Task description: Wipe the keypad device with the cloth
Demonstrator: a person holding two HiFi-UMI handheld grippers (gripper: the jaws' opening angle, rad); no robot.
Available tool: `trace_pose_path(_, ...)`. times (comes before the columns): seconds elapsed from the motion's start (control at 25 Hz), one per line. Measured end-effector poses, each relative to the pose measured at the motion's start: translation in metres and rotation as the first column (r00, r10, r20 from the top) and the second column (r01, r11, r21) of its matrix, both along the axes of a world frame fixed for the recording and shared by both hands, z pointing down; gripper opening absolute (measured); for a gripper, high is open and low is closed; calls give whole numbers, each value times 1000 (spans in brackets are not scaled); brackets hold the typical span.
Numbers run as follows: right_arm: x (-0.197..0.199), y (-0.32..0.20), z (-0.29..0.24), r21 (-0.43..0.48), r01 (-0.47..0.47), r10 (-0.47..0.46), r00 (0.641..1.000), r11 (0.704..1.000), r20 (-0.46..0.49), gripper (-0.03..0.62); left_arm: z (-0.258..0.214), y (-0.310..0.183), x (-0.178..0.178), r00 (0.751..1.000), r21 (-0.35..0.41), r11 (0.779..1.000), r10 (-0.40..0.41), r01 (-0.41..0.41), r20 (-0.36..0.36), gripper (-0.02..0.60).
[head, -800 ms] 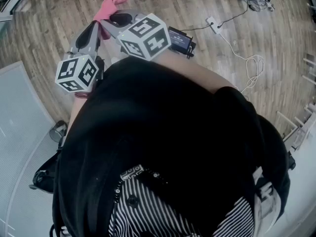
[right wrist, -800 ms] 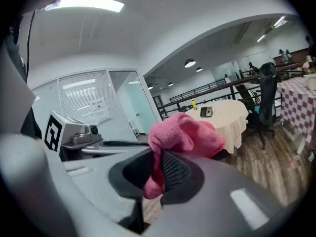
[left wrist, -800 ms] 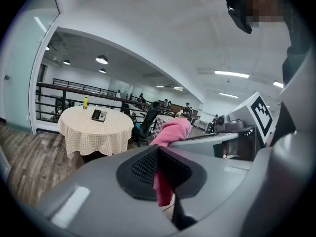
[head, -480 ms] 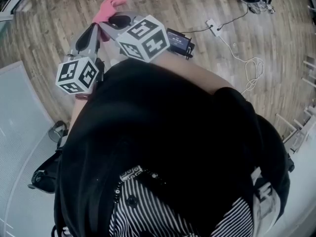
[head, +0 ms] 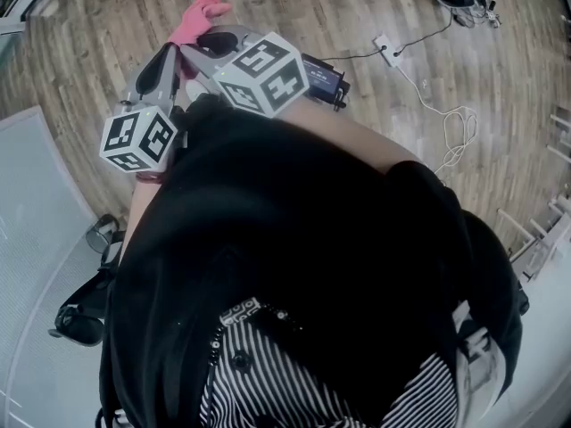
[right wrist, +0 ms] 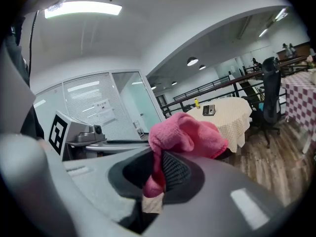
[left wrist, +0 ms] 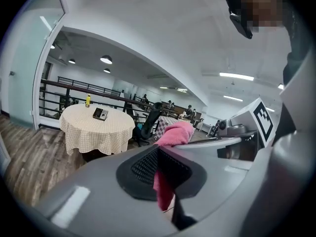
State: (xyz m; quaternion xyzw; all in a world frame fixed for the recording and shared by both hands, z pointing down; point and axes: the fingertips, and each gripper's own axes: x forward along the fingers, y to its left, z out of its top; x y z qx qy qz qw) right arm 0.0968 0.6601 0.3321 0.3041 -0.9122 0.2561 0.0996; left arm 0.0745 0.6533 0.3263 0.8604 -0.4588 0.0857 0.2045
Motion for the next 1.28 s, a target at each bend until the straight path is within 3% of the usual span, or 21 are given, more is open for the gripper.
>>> trace_pose_path(0.16, 6, -19, 1, 5, -16, 16, 1000, 1000, -7, 44, 1, -20, 7, 1000, -1, 1000, 10, -10, -17, 3)
trace_pose_path(0.56, 13, -88, 8, -2, -116, 116, 992, 993, -42, 44, 8, -94, 16, 993, 16, 992, 121, -121, 10, 3)
trace_pose_path(0.8, -15, -140, 8, 0, -165, 164, 985, 986, -51, 44, 5, -150, -14, 989, 29, 988, 151, -151, -9, 3)
trace_pose_path(1.28, -116, -230, -1, -15, -226, 224, 971, 974, -80, 44, -2, -241, -110, 972, 7, 973, 232, -232, -40, 3)
